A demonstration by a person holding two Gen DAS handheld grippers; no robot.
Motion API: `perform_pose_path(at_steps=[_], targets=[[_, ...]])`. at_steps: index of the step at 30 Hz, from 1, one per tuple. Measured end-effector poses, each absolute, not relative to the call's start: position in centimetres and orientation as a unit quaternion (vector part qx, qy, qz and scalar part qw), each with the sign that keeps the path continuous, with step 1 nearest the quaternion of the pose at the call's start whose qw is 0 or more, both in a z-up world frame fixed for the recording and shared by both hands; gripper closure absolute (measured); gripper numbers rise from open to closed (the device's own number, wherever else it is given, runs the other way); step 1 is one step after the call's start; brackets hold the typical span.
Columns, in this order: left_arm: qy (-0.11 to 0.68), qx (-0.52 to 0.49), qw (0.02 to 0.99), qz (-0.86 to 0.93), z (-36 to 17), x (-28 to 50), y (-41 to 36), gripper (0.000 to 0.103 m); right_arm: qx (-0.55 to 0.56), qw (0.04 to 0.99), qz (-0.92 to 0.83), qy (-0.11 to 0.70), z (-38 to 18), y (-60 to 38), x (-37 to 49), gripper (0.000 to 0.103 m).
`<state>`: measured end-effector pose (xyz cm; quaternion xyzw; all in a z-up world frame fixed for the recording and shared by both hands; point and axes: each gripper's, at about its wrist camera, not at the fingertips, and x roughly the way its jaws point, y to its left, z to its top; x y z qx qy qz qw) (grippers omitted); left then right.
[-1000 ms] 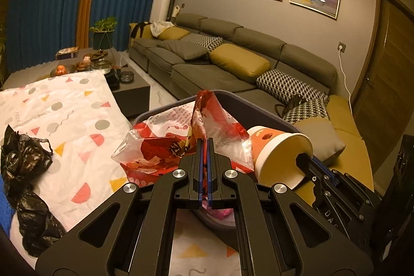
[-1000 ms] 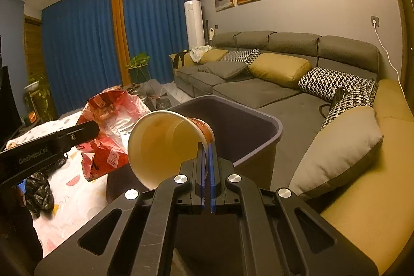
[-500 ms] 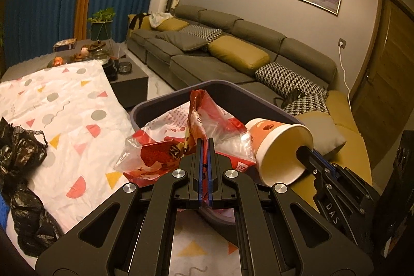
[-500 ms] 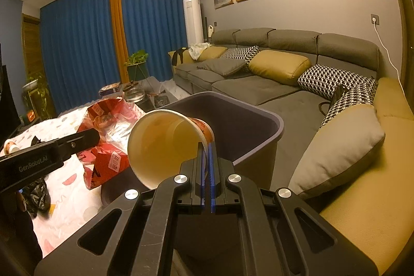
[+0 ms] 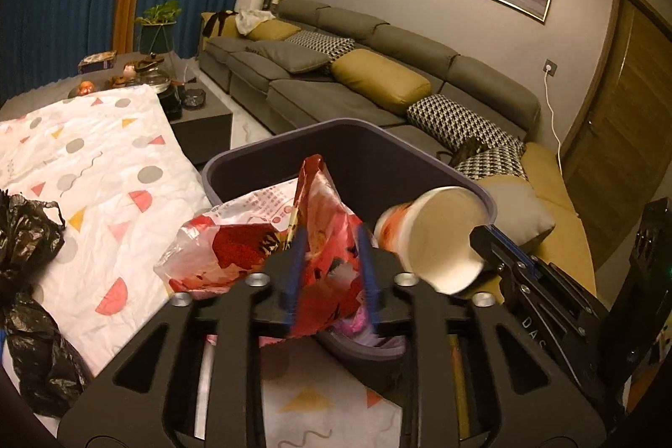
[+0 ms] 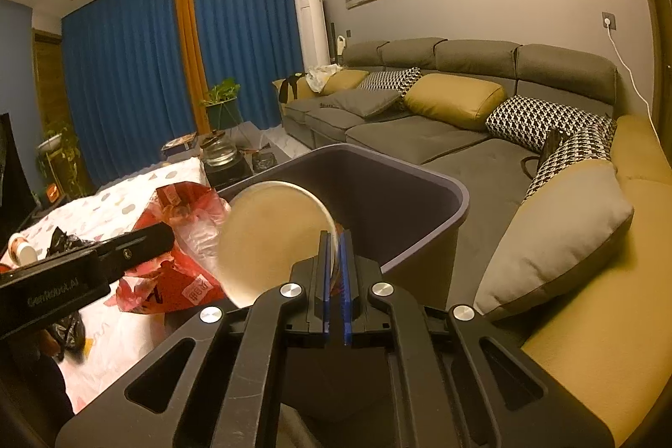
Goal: Collect trash
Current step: 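Open the left tool dropping the bag while the right tool releases the white cup into the bin, then move both tools back to the remaining trash on the table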
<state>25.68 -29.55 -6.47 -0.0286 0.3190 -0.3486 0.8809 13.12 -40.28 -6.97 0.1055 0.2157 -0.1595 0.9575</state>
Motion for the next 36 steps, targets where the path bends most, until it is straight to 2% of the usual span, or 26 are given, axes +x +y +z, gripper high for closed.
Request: perform_pose_path(at_steps=[2,4,5,7,11,13,15,20,31,36], targets=[[0.316,-0.033,0.883,-0.345,-6.4,25.6,-29.3,0.063,0.104,0.958,-0.161,0.215,-6.9,-40.3,13.1,0.095],[0.314,-0.04,0.884,-0.344,-6.4,25.5,-28.9,0.05,0.105,0.957,-0.161,0.216,-6.9,-40.3,13.2,0.09],[0.312,-0.043,0.885,-0.344,-6.4,25.5,-28.8,0.048,0.105,0.957,-0.162,0.214,-6.9,-40.4,13.1,0.087],[0.309,-0.047,0.887,-0.34,-6.2,25.3,-28.3,0.043,0.107,0.958,-0.164,0.21,-6.8,-40.3,12.9,0.066],[0.301,-0.057,0.892,-0.332,-5.8,25.0,-27.2,0.032,0.107,0.96,-0.165,0.198,-6.4,-40.0,12.0,0.06],[0.292,-0.064,0.898,-0.323,-5.3,24.4,-26.3,0.024,0.104,0.962,-0.165,0.193,-6.2,-39.8,11.6,0.05],[0.283,-0.068,0.903,-0.316,-4.8,23.9,-25.4,0.018,0.097,0.964,-0.165,0.187,-6.0,-39.2,11.2,0.045],[0.267,-0.08,0.918,-0.284,-3.8,22.4,-22.3,0.015,0.086,0.967,-0.156,0.184,-5.6,-38.2,10.5,0.041],[0.247,-0.064,0.954,-0.16,-4.1,18.5,-13.7,0.007,0.075,0.973,-0.129,0.178,-5.0,-33.9,8.3,0.02],[0.239,-0.062,0.964,-0.102,-4.2,17.2,-9.0,0.006,0.069,0.976,-0.113,0.175,-4.5,-31.0,7.4,0.016]])
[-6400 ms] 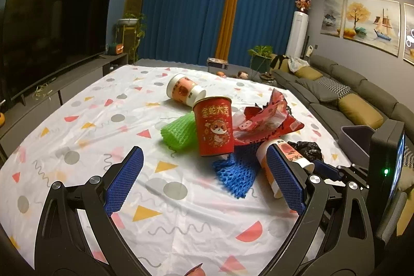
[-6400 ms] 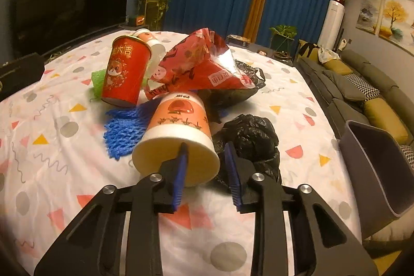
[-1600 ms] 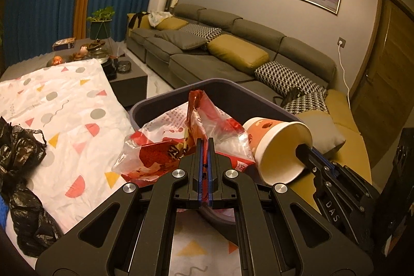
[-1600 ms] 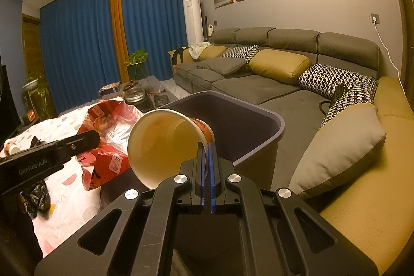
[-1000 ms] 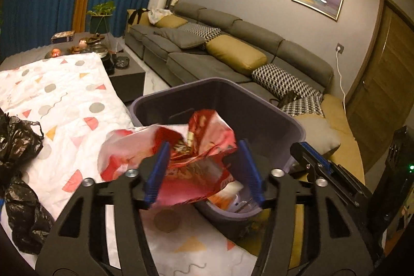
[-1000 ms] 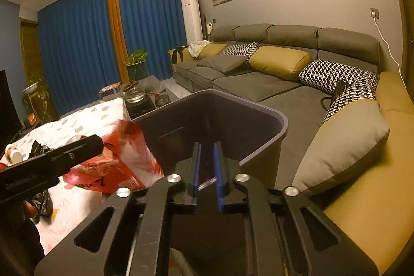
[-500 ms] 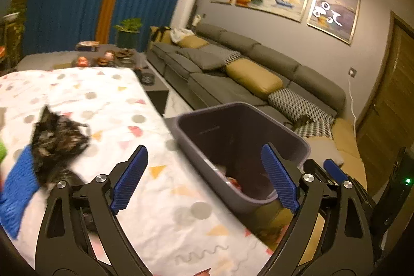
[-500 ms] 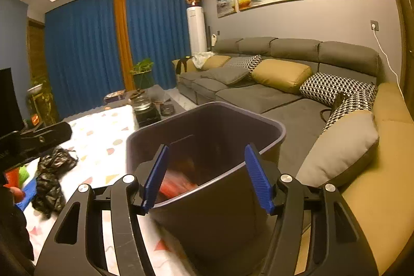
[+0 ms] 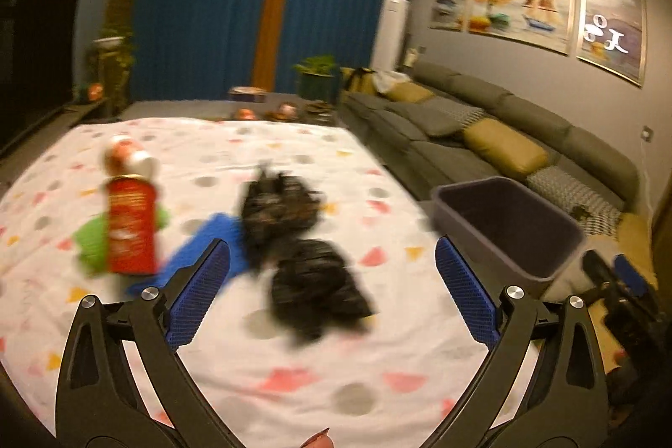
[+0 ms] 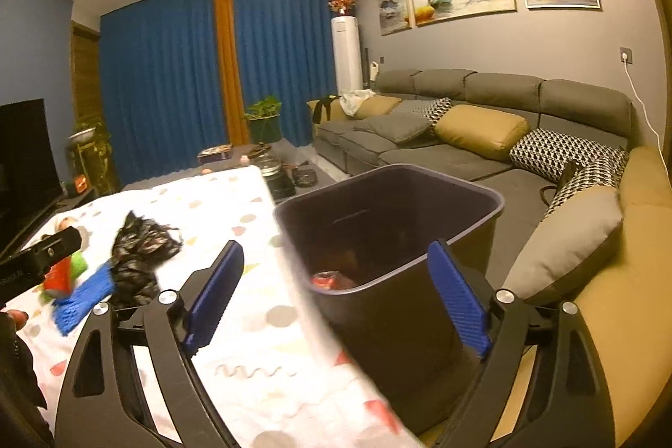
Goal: Collect trash
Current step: 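Move both tools back to the remaining trash on the table, then grasp the red printed can with the left tool while the right tool lowers onto the black bag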
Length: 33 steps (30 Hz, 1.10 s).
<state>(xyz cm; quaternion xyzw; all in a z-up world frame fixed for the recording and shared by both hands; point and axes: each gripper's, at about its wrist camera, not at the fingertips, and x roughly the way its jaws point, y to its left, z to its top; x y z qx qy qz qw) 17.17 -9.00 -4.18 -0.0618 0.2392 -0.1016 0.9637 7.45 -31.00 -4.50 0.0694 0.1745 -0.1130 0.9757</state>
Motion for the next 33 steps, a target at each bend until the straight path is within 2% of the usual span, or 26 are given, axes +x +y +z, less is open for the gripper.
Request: perform_pose_path(at_steps=[19,33], targets=[[0.245,-0.081,0.966,0.034,-5.8,15.1,5.7,0.006,0.031,0.98,-0.011,0.197,-5.3,-19.4,9.2,0.016],[0.283,-0.073,0.956,0.012,-7.0,22.3,5.2,0.008,0.003,0.975,0.01,0.222,-6.5,-14.9,13.2,0.016]])
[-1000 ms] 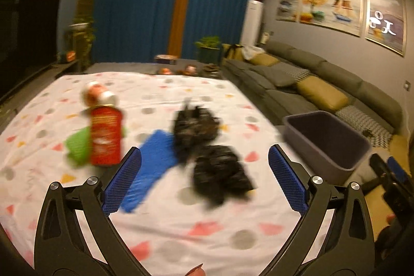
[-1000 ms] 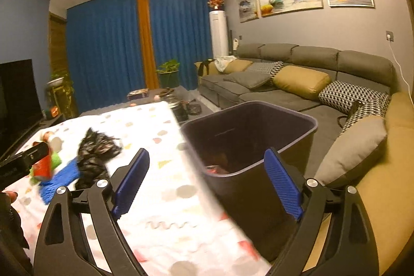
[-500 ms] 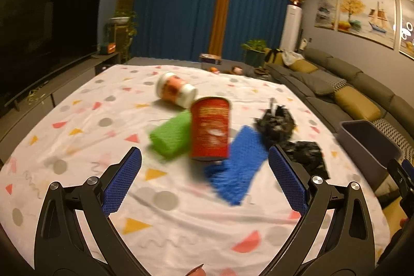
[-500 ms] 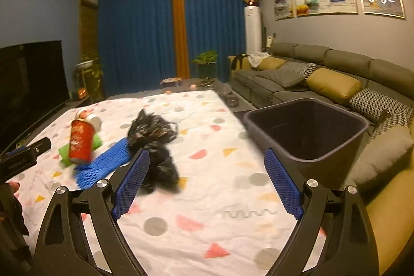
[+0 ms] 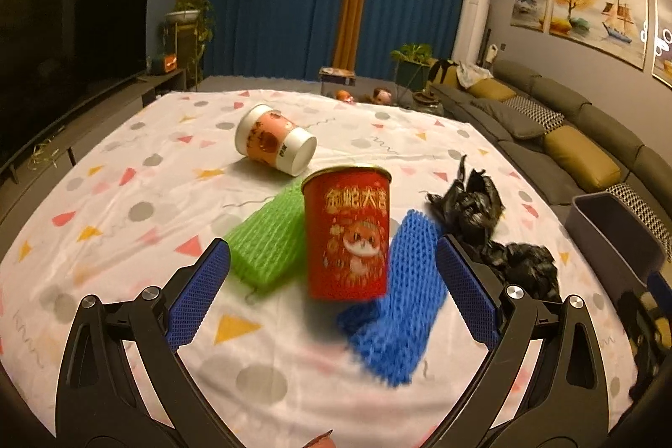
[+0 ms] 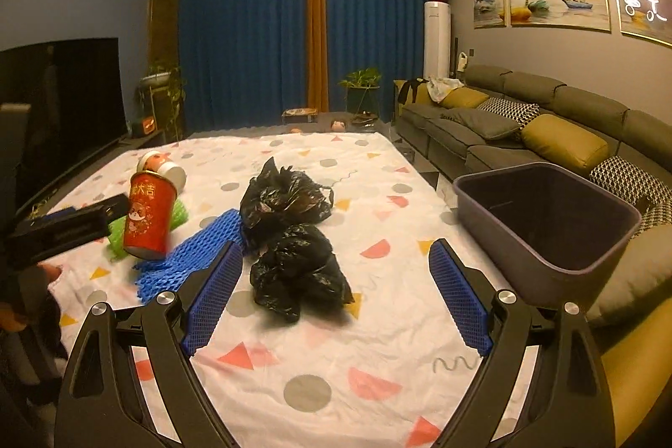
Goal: Collect trash
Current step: 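Grasp the red printed can with the left tool while the right tool lowers onto the black bag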
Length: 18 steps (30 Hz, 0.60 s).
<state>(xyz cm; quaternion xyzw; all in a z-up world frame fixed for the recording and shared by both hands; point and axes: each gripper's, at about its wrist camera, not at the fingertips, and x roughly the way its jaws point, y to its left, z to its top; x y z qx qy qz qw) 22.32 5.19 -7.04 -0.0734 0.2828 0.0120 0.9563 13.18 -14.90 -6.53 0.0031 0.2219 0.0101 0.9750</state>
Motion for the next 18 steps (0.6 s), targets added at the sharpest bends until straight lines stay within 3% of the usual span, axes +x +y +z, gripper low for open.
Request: perform_pose_path(at_steps=[4,11,18], targets=[[0.298,-0.067,0.952,0.008,-7.8,24.6,4.6,0.014,0.0,0.972,0.011,0.235,-7.0,-14.5,14.7,0.016],[0.315,-0.071,0.946,-0.001,-9.3,26.3,4.3,0.015,0.0,0.966,0.011,0.259,-8.1,-13.9,17.6,0.016],[0.342,-0.086,0.936,-0.019,-10.5,27.5,4.8,0.029,0.0,0.959,0.018,0.284,-9.1,-13.6,19.9,0.016]])
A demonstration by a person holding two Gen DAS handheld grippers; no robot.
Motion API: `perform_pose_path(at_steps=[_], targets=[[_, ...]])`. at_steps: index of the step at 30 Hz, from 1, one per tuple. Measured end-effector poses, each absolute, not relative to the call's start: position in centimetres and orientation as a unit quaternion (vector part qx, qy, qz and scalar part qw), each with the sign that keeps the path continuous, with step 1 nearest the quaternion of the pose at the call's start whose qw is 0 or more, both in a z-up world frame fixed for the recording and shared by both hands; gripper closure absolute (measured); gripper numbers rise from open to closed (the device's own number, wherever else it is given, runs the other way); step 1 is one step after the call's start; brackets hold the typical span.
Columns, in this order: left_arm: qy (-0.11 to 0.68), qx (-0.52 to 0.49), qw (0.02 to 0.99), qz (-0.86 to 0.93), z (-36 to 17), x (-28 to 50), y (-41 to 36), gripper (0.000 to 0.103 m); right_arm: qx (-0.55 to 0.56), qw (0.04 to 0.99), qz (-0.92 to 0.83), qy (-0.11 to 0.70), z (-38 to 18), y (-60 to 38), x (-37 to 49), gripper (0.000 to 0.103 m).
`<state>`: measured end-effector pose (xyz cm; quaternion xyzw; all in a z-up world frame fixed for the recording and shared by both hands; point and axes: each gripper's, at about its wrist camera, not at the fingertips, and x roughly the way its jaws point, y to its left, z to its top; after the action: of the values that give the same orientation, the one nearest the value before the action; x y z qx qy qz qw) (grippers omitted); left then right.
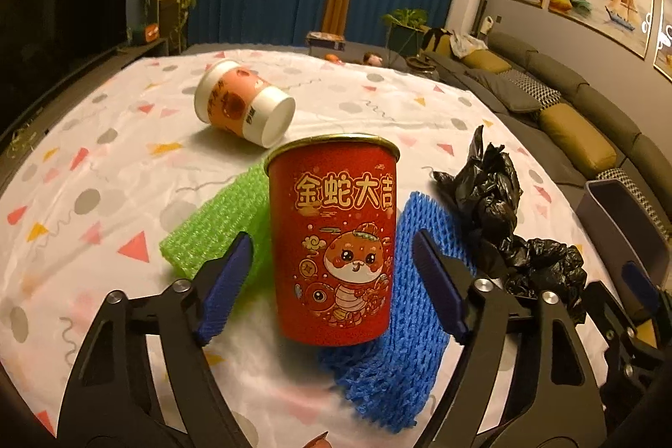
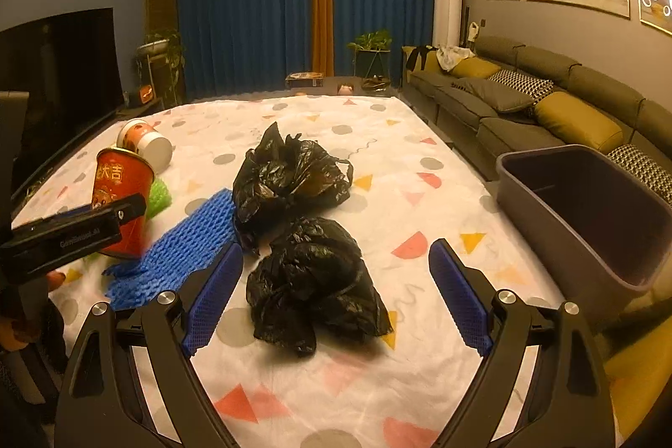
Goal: Collect trash
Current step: 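Grasp the red printed can with the left tool while the right tool lowers onto the black bag, then close the right tool on the black plastic bag while the left tool holds the red can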
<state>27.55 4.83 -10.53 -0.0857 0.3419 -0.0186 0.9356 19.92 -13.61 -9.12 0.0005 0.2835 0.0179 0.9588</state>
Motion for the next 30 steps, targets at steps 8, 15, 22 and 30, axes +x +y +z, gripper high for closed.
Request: perform_pose_path(at_steps=[8,15,22,30], targets=[[0.357,-0.1,0.928,-0.035,-11.2,27.9,5.3,0.045,0.0,0.945,0.03,0.324,-10.1,-13.3,22.1,0.03],[0.337,-0.102,0.935,-0.037,-10.7,27.0,5.5,0.048,-0.007,0.935,0.041,0.352,-10.8,-12.9,22.8,0.041],[0.289,-0.126,0.948,-0.046,-8.9,24.9,6.6,0.048,-0.009,0.928,0.049,0.369,-11.3,-12.7,23.3,0.056],[0.279,-0.129,0.95,-0.057,-8.5,24.4,6.8,0.048,-0.006,0.927,0.051,0.372,-11.4,-12.7,23.4,0.066]])
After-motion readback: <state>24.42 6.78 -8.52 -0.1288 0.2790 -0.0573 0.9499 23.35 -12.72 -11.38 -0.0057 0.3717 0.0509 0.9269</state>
